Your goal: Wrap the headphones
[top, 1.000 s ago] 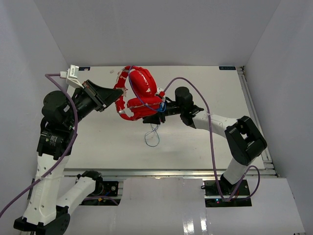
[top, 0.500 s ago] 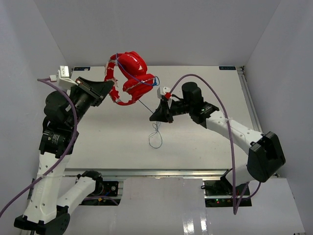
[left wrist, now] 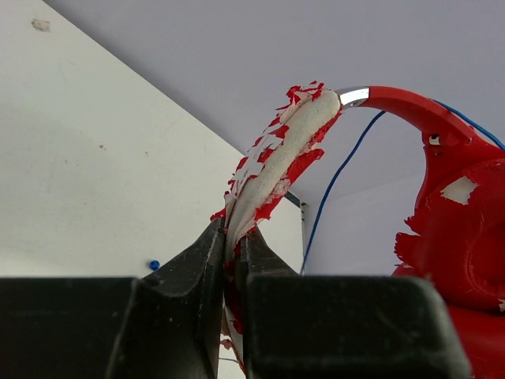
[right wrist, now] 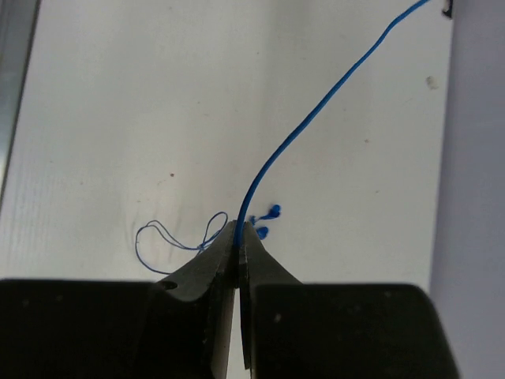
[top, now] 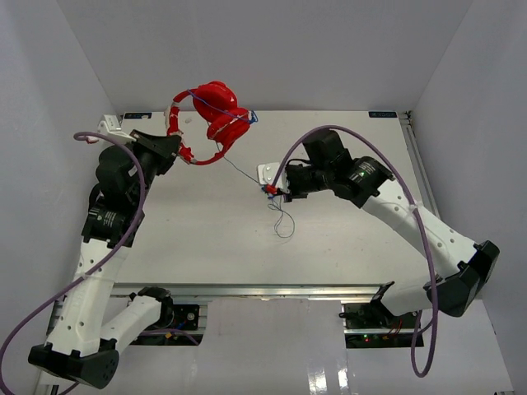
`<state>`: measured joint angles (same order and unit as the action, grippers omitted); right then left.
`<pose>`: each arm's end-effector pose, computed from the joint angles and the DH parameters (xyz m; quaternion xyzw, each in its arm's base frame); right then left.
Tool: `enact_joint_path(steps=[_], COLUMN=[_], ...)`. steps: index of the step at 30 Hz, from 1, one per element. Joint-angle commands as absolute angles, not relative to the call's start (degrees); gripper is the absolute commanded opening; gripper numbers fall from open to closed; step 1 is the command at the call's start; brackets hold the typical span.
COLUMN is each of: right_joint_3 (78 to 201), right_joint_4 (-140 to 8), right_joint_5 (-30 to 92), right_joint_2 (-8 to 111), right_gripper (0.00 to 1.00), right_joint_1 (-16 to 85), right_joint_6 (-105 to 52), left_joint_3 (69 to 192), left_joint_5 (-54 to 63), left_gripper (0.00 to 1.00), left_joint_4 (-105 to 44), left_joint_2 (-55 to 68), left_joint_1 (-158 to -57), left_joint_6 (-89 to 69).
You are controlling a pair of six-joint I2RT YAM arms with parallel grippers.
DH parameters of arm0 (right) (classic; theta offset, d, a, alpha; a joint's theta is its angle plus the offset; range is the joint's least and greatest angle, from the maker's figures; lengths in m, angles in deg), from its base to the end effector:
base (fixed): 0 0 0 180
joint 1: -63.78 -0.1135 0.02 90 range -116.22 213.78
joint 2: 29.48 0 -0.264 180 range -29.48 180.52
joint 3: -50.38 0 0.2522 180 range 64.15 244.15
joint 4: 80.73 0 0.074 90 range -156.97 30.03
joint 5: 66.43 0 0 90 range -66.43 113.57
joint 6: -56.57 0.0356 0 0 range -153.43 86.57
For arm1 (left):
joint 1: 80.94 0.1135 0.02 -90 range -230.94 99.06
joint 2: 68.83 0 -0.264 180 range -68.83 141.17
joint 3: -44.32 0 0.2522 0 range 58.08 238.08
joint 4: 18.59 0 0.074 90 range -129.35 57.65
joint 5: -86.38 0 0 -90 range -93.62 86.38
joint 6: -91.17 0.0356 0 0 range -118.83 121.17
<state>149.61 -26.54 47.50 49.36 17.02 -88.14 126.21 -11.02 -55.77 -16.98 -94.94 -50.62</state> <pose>0.1908 0.2239 0.4011 -0.7299 0.4706 0.1505 0.4723 0.1794 -0.0400 0.4338 -0.2827 0.6941 -0.3180 0.5807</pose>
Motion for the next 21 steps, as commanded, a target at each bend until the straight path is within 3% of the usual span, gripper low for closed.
enact_joint_path(steps=[1, 9, 21], right_joint_3=[154.8, 165.1, 168.0], right_joint_4=[-21.2, -23.2, -27.5], right_joint_5=[22.8, 3.1, -3.8], right_joint_2=[47.5, 50.6, 55.2], right_gripper=[0.08, 0.08, 0.08], right_joint_1=[4.6, -4.5, -5.8], right_joint_6=[-97.1, -99.6, -103.3], left_joint_3=[127.0, 122.9, 114.2], left_joint_5=[-14.9, -16.1, -9.9], left_gripper=[0.00, 0.00, 0.00], left_joint_4=[-50.4, -51.6, -52.2], left_joint_2=[-16.1, -17.1, -19.2], left_joint_1=[-95.0, -95.0, -95.0], left_joint_6=[-48.8, -41.7, -31.8])
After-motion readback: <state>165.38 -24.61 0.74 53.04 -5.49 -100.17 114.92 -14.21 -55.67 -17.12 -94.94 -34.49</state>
